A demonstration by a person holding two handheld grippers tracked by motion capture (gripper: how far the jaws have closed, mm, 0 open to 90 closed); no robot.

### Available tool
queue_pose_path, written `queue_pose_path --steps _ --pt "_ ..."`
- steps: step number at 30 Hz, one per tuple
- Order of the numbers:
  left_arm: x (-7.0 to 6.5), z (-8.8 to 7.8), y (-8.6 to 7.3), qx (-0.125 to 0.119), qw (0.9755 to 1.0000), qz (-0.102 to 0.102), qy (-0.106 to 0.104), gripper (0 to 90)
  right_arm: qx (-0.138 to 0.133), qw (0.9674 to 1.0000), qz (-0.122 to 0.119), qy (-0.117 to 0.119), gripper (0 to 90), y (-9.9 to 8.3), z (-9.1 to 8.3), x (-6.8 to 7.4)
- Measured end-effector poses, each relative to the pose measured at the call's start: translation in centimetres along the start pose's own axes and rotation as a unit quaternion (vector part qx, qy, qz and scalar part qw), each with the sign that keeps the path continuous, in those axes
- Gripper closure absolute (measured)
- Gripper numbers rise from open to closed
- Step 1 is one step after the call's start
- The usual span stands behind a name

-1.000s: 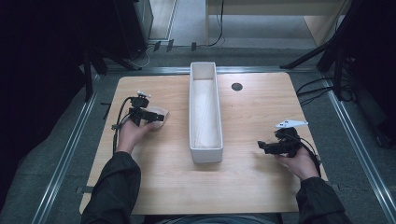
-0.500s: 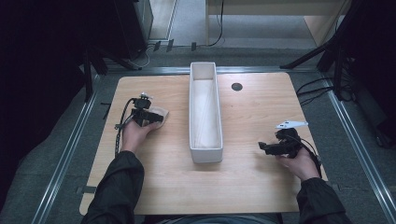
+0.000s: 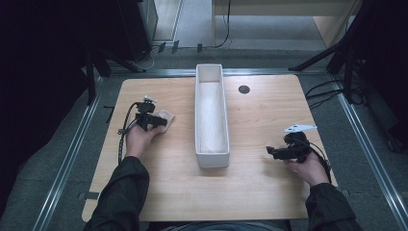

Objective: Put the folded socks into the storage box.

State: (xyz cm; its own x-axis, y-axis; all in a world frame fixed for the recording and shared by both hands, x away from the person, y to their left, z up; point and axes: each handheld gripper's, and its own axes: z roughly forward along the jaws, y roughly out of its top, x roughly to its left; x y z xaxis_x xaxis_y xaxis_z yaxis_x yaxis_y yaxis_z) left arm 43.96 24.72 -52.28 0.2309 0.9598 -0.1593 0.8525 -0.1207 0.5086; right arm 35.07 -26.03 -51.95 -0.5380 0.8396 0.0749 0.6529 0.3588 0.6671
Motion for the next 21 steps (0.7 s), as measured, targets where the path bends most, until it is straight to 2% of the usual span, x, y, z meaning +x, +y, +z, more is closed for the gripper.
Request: queue_pose_path --steps 9,18,21 --pt "-0.11 -0.18 0.06 0.009 0.9999 -0.003 -0.011 64.5 0.003 1.0000 -0.003 0.001 15.1 0.14 0.15 0.09" --pt "-0.17 -0.56 0.18 0.030 0.9992 -0.023 -0.014 66.8 0.006 0.9999 -0.010 0.003 15.5 0.27 0.28 0.17" --pt "-0.23 -0.95 0.20 0.037 0.9989 -0.026 -0.010 67.0 0.006 0.9999 -0.011 0.003 15.5 0.32 0.33 0.19"
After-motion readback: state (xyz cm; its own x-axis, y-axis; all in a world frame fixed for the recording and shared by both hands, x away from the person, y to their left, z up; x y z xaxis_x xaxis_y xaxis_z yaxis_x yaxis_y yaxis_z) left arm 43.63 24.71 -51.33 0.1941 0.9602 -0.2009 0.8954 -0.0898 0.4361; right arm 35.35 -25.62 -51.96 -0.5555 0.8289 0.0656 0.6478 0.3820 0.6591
